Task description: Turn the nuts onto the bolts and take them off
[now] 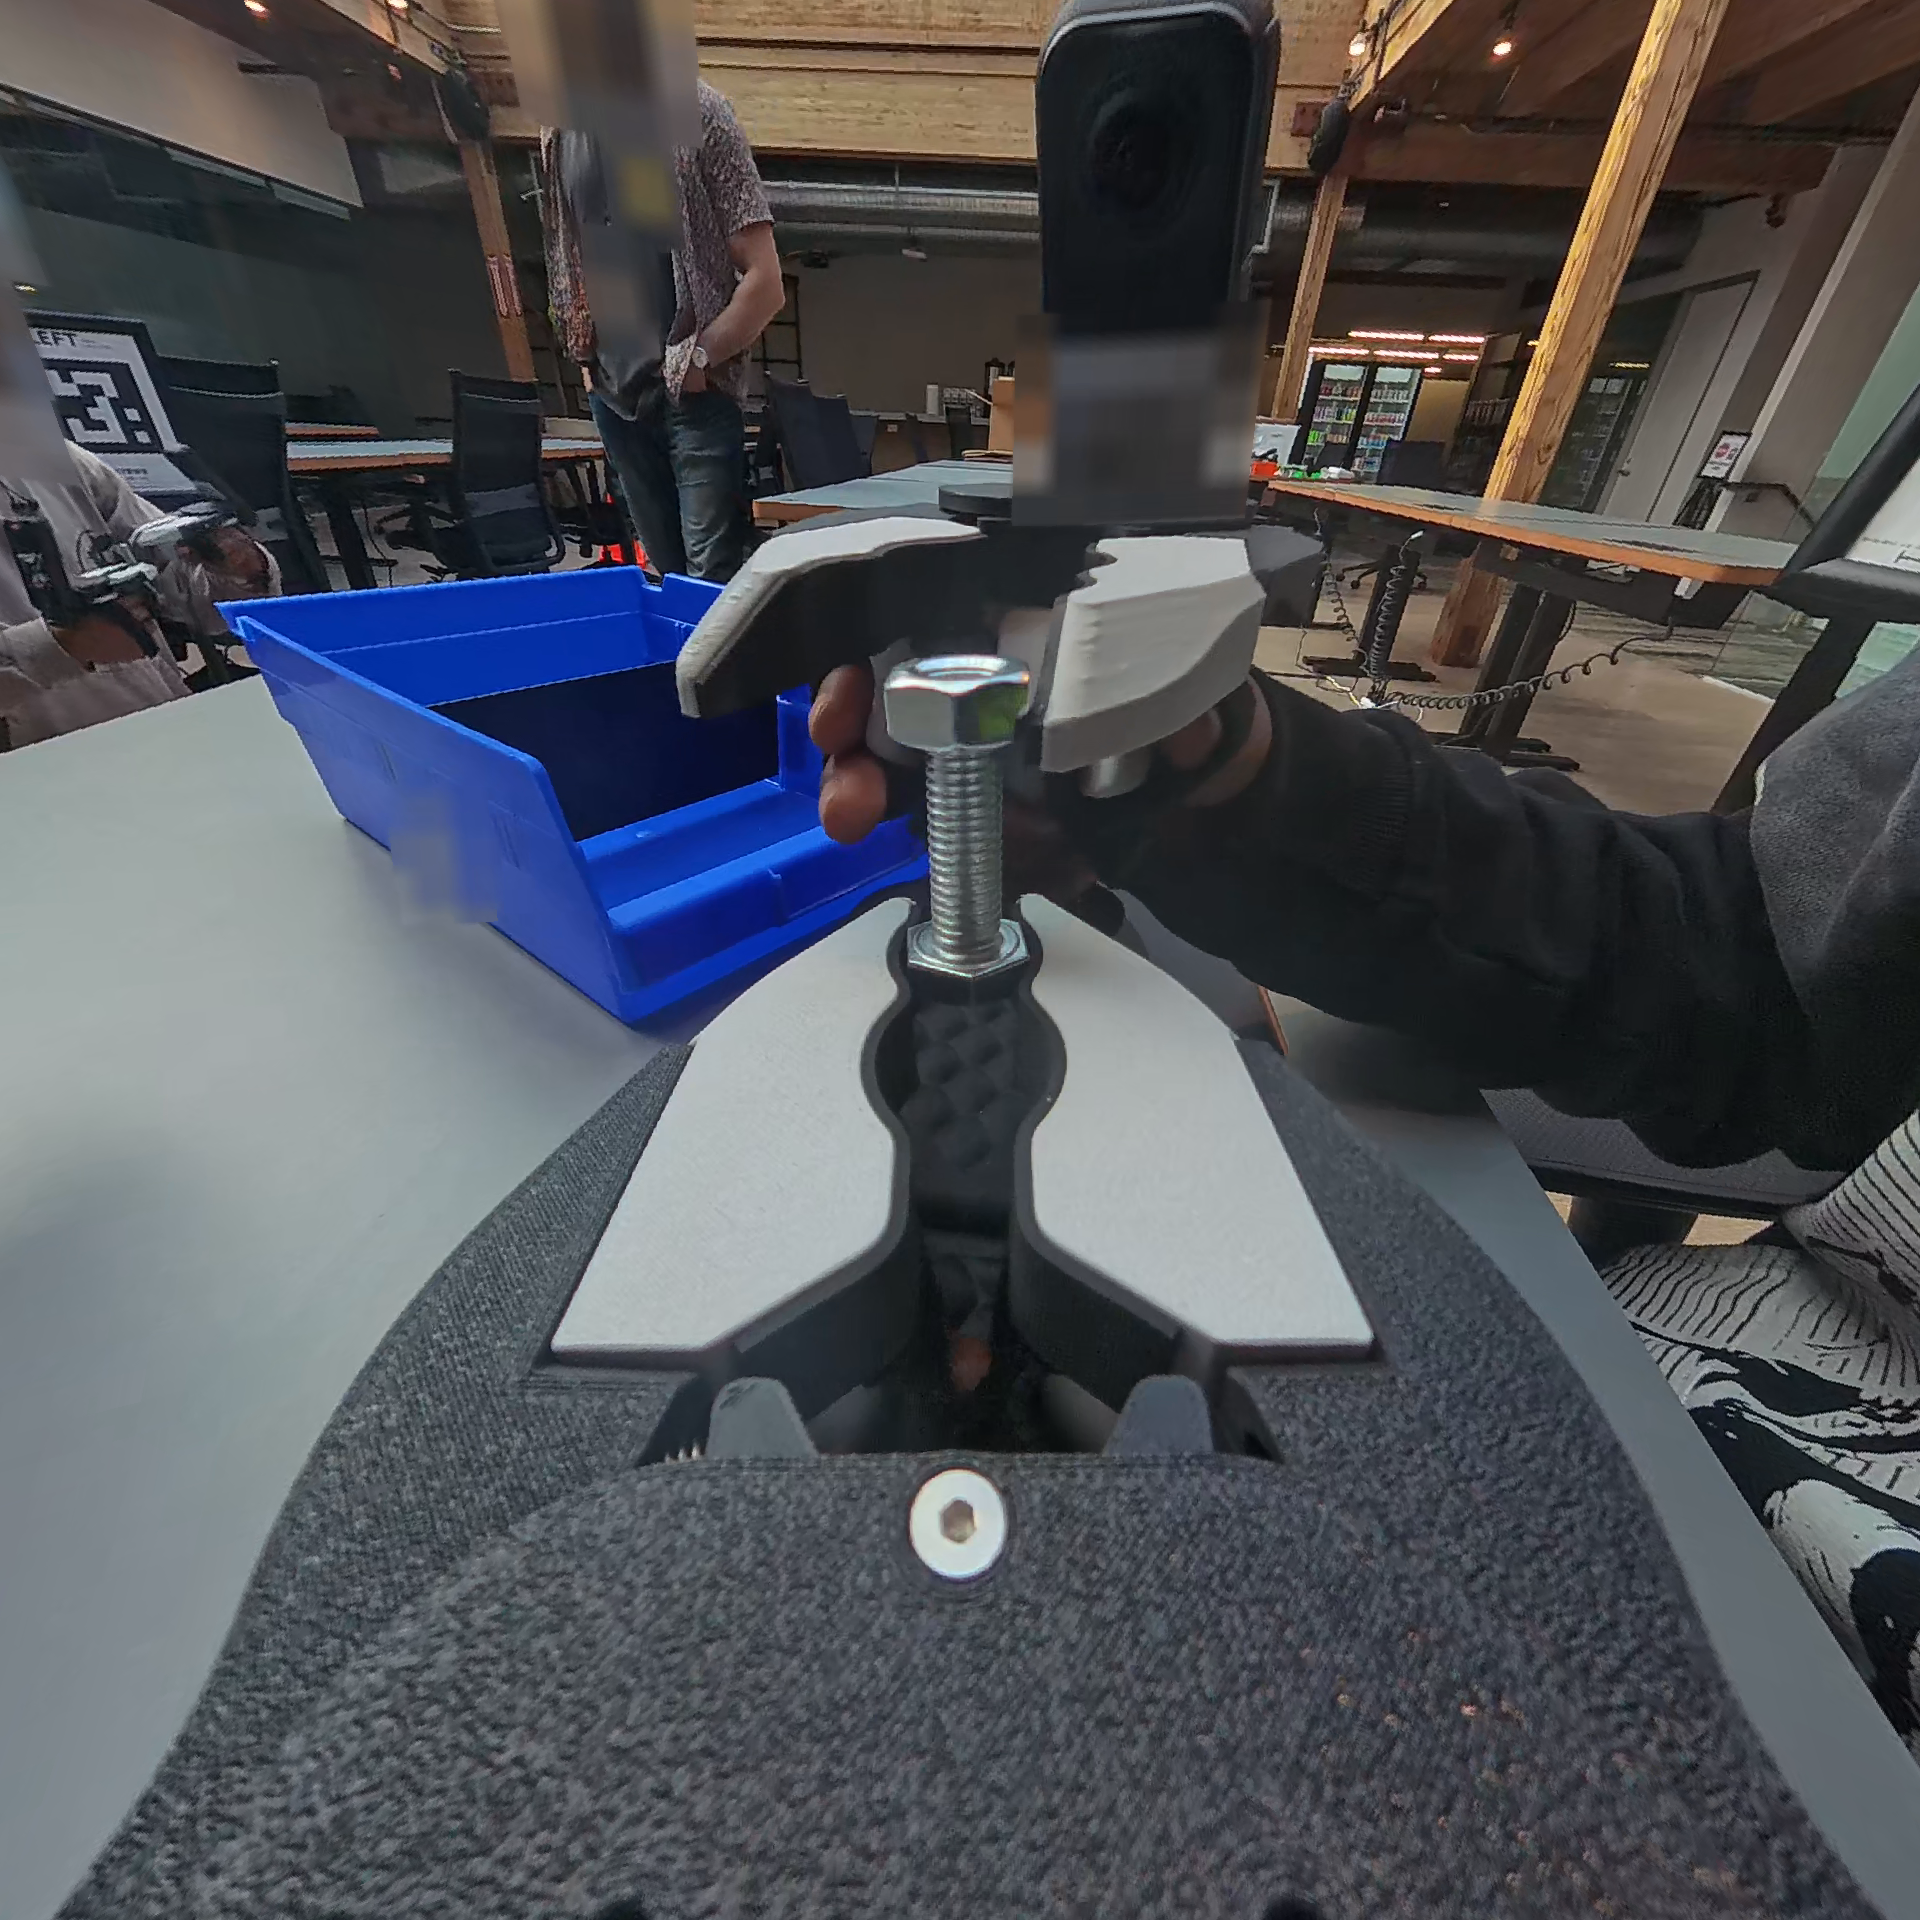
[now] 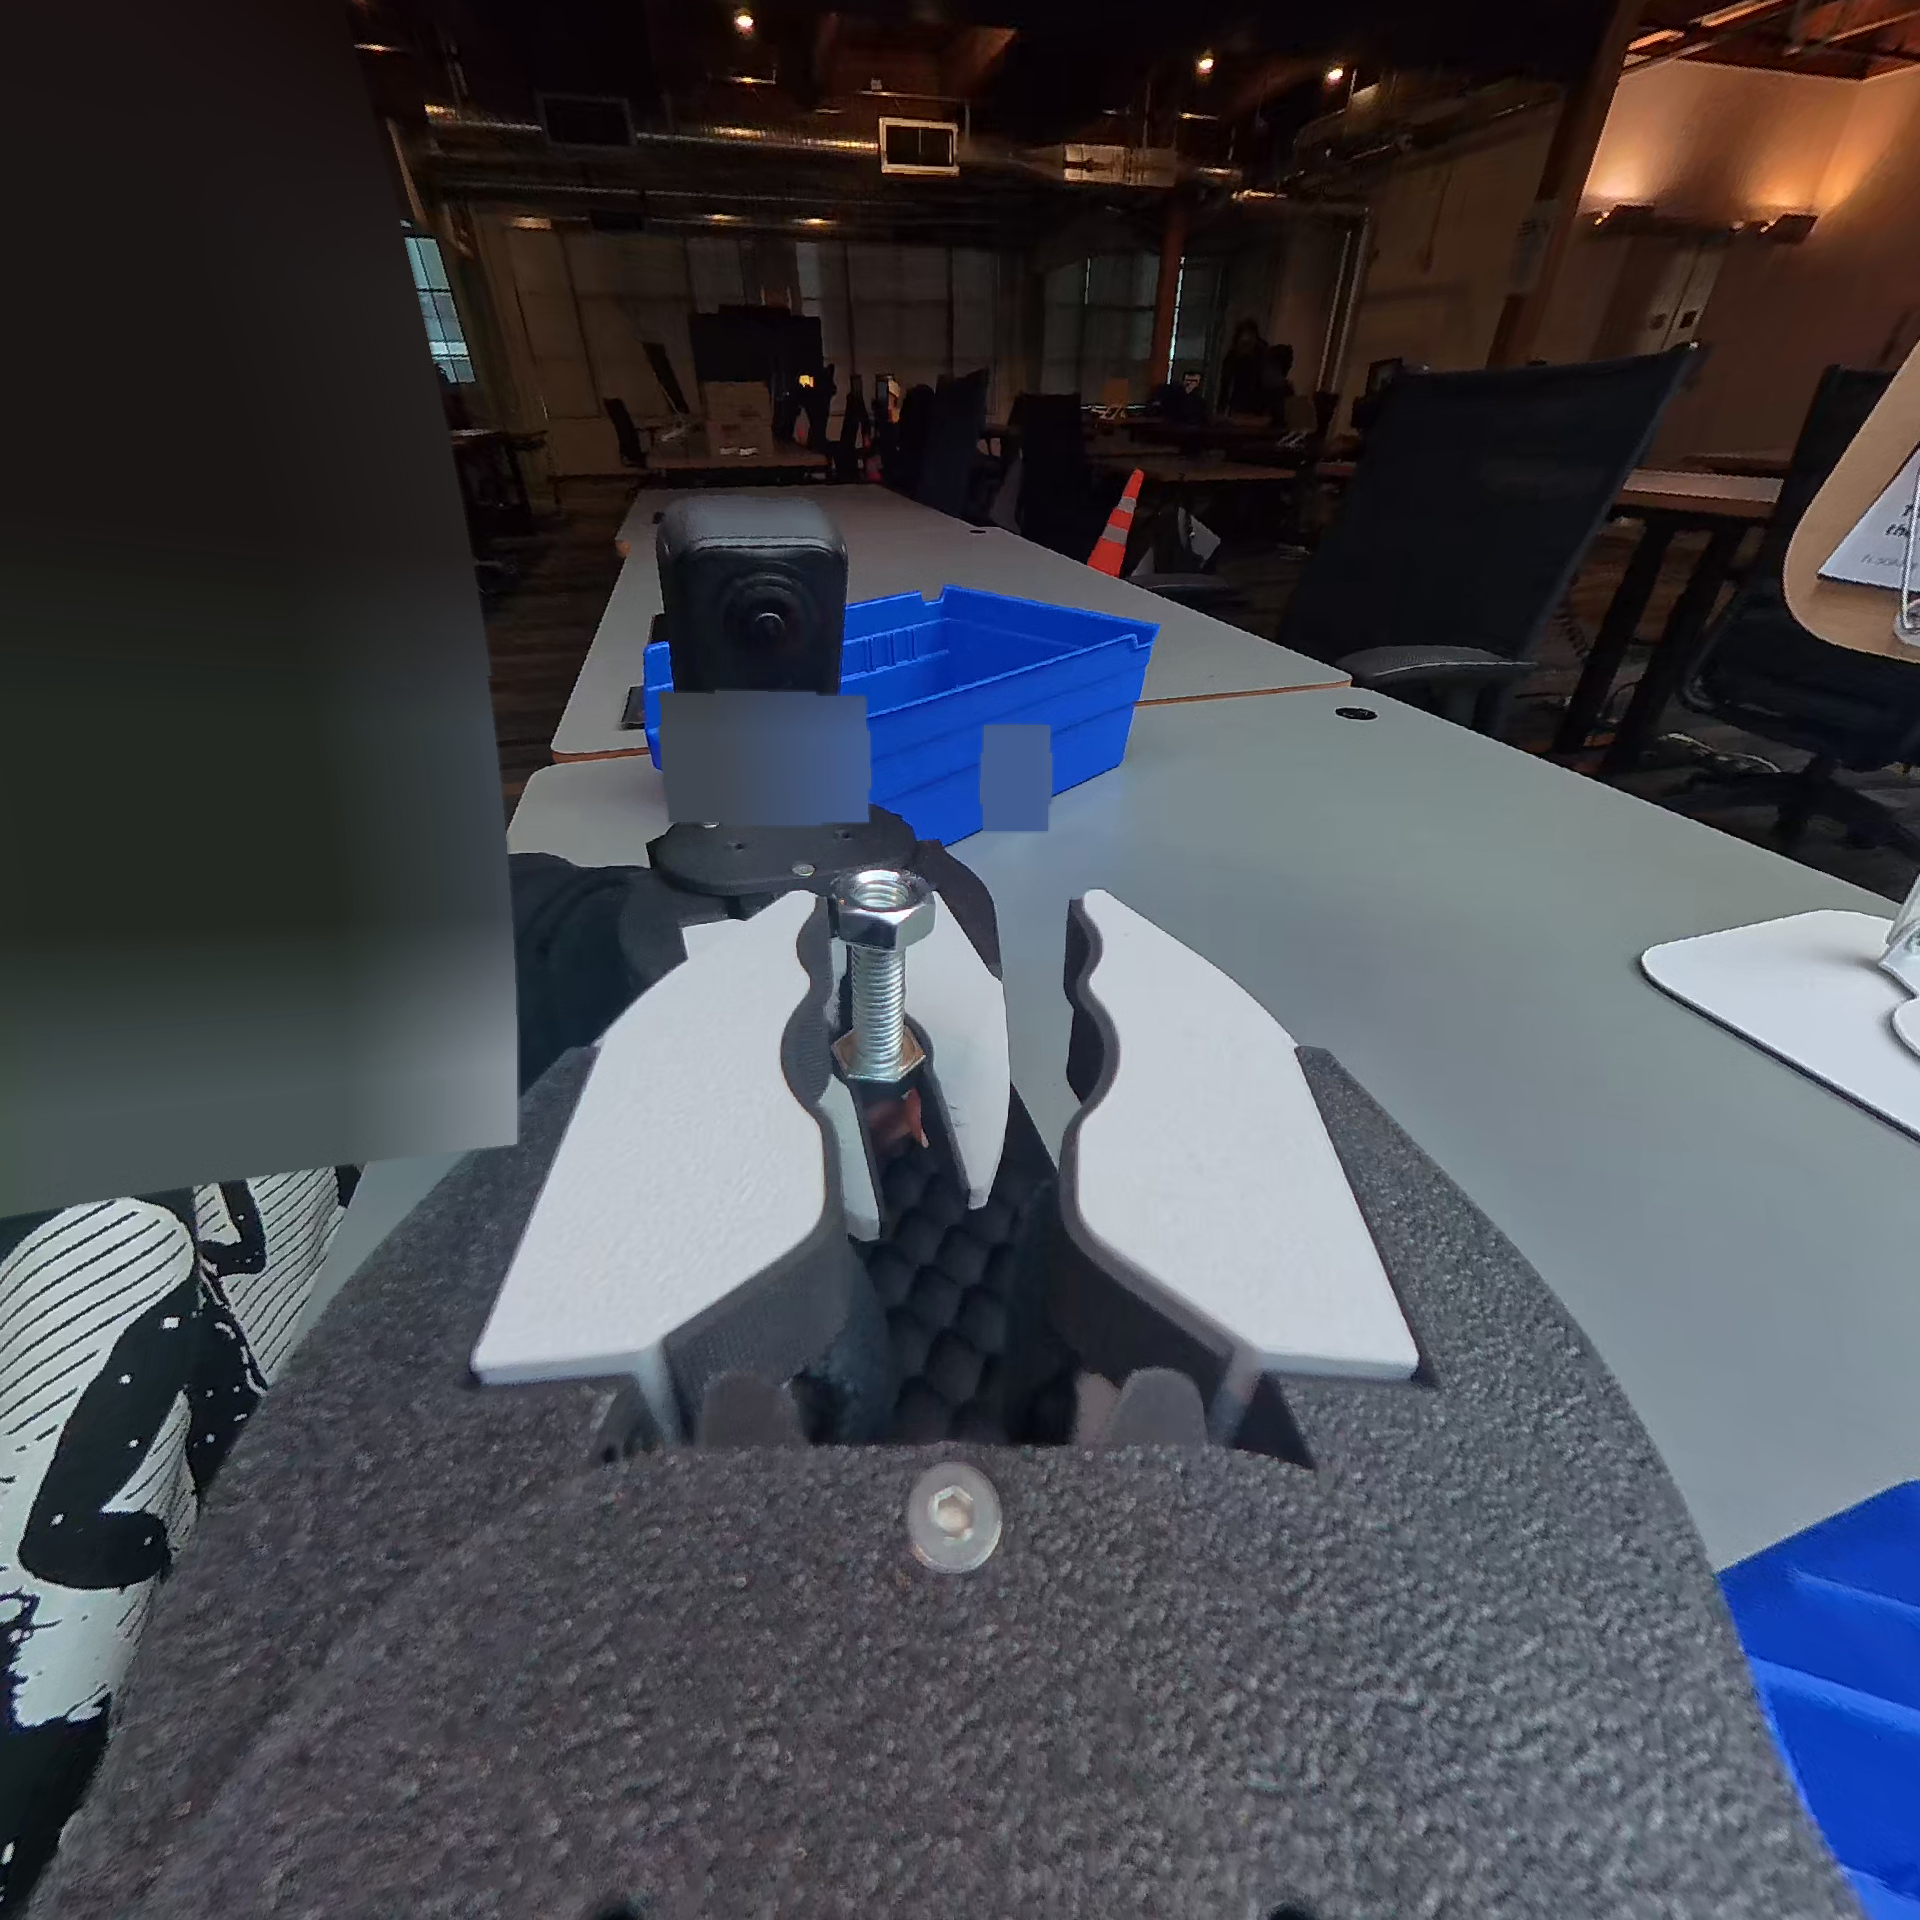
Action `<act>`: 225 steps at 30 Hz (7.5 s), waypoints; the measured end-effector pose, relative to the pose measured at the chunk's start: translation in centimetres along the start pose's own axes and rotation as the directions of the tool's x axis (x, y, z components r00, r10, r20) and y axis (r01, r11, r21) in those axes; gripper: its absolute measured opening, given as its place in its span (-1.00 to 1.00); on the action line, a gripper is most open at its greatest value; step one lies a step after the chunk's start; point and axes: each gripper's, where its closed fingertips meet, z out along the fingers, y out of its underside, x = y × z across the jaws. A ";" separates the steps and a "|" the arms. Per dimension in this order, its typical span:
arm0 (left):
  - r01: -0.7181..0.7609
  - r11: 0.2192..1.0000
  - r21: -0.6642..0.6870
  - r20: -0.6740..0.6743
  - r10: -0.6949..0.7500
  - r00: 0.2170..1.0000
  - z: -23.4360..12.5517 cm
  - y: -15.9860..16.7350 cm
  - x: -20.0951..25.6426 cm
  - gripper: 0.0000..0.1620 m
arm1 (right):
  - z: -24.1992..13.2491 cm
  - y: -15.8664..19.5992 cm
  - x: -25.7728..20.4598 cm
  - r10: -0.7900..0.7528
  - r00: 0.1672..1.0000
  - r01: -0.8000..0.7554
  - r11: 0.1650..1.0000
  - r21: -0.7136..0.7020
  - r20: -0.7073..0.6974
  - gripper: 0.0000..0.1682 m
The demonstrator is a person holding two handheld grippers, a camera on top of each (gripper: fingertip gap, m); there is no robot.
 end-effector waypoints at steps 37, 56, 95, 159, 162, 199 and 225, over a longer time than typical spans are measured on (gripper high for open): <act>0.001 1.000 -0.025 -0.001 -0.001 1.000 0.1 0.3 0.1 -0.83 | -0.5 0.3 -0.9 -0.104 0.903 0.409 0.511 -0.756 0.417 -0.79; 0.002 1.000 -0.018 0.001 -0.002 1.000 0.1 0.2 0.1 -0.83 | -16.0 10.7 20.1 -0.064 0.786 -0.521 0.468 -0.714 -0.615 -0.79; -0.025 0.996 -0.089 0.121 0.036 0.992 0.6 1.0 -1.2 -0.82 | -0.2 2.0 -0.4 -0.034 0.998 0.058 0.661 -0.748 0.047 -0.90; 0.025 0.998 -0.061 0.196 -0.012 0.981 0.2 0.8 -2.6 -0.33 | -22.6 6.4 31.0 0.080 0.467 -0.675 0.675 -0.297 -0.880 -0.51; 0.026 0.998 -0.059 0.204 -0.014 0.979 0.2 0.7 -2.7 -0.33 | -20.9 2.5 29.1 0.138 0.521 -0.552 0.807 -0.210 -0.842 -0.41; -0.144 0.989 0.013 0.948 0.034 0.318 -22.4 -8.7 -4.1 0.81 | -21.5 -4.2 6.9 0.031 0.467 0.099 0.991 0.087 -0.884 0.74; 0.027 0.999 -0.038 0.940 0.045 -0.339 -43.8 -2.0 1.6 0.55 | -27.5 4.8 8.3 -0.048 0.191 -0.151 0.985 -0.078 -0.980 0.58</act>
